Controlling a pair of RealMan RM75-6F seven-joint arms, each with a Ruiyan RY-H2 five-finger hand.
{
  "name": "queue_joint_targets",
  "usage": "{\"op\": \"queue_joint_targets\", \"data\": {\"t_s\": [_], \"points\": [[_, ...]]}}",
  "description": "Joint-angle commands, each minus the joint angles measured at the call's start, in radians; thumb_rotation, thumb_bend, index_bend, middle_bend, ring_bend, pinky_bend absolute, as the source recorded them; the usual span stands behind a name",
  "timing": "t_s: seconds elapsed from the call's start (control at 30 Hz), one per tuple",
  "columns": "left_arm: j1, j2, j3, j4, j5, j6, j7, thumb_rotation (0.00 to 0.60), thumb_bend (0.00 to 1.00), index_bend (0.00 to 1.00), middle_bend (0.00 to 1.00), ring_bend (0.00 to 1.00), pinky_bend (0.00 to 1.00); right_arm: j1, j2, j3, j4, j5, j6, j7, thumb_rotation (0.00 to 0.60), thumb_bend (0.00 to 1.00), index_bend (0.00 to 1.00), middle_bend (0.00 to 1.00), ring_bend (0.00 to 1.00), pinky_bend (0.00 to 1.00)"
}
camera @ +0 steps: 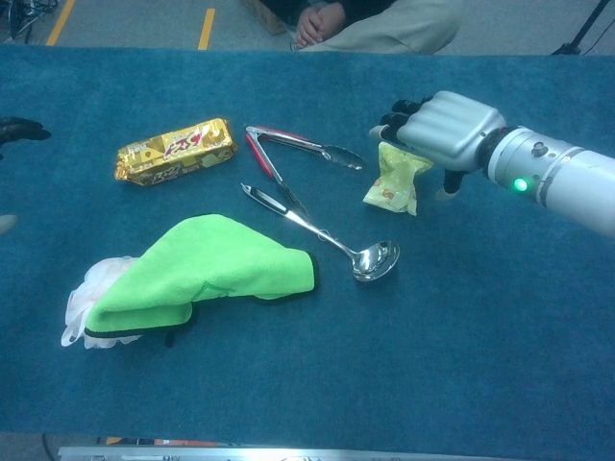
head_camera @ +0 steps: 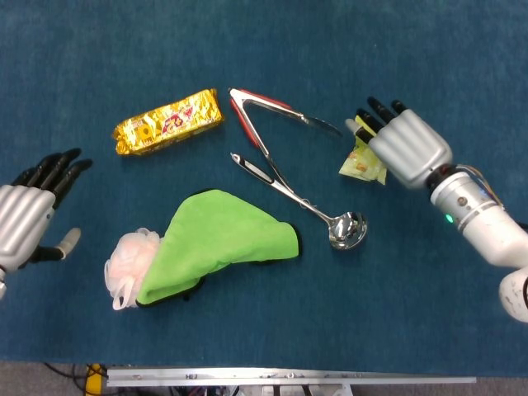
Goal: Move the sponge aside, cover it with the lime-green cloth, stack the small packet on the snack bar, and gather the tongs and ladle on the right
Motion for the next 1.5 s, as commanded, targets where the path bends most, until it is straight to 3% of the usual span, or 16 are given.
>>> {"op": "queue_joint_targets", "data": {"t_s": [0.03,0.57,0.67,0.83,1.03,1.3,1.5], "points": [[0.0,0.0,0.0,0.0,0.001,0.0,0.0,0.6,0.37,0.0,0.0,0.0,0.16,-0.005,-0.012,-0.007,0.022,0.006,-0.012,-0.01,0.6,0.0,0.0,0.13,0.05,0.23],[0.002,0.001,0.003,0.004,0.004,0.009,-0.011,0.6,0.37,0.0,0.0,0.0,0.16,-0.012,-0.123,-0.004,0.159,0.029,-0.038,-0.061,0.6,0.0,0.01,0.18,0.08,0.25],[0.002,0.0,0.004,0.005,0.005,0.008,-0.013,0.6,0.37,0.0,0.0,0.0,0.16,-0.021,-0.149,0.001,0.187,0.021,-0.025,-0.062,0.6,0.0,0.08,0.22,0.12,0.28],[0.001,-0.001,0.005,0.006,0.007,0.008,-0.016,0.6,0.37,0.0,0.0,0.0,0.16,-0.041,-0.182,0.008,0.23,-0.015,0.006,-0.054,0.6,0.0,0.34,0.32,0.22,0.37],[-0.001,-0.003,0.006,0.009,0.007,0.004,-0.02,0.6,0.37,0.0,0.0,0.0,0.16,-0.063,-0.199,0.013,0.256,-0.053,0.015,-0.032,0.6,0.0,0.51,0.42,0.34,0.47],[-0.001,-0.005,0.007,0.012,0.01,0.005,-0.025,0.6,0.37,0.0,0.0,0.0,0.16,-0.086,-0.194,0.033,0.248,-0.116,0.016,0.032,0.6,0.0,0.61,0.52,0.51,0.68],[-0.001,0.0,0.006,0.009,0.013,0.009,-0.027,0.6,0.37,0.0,0.0,0.0,0.16,-0.091,-0.159,0.106,0.152,-0.138,0.028,0.126,0.6,0.0,0.62,0.53,0.52,0.71]]}}
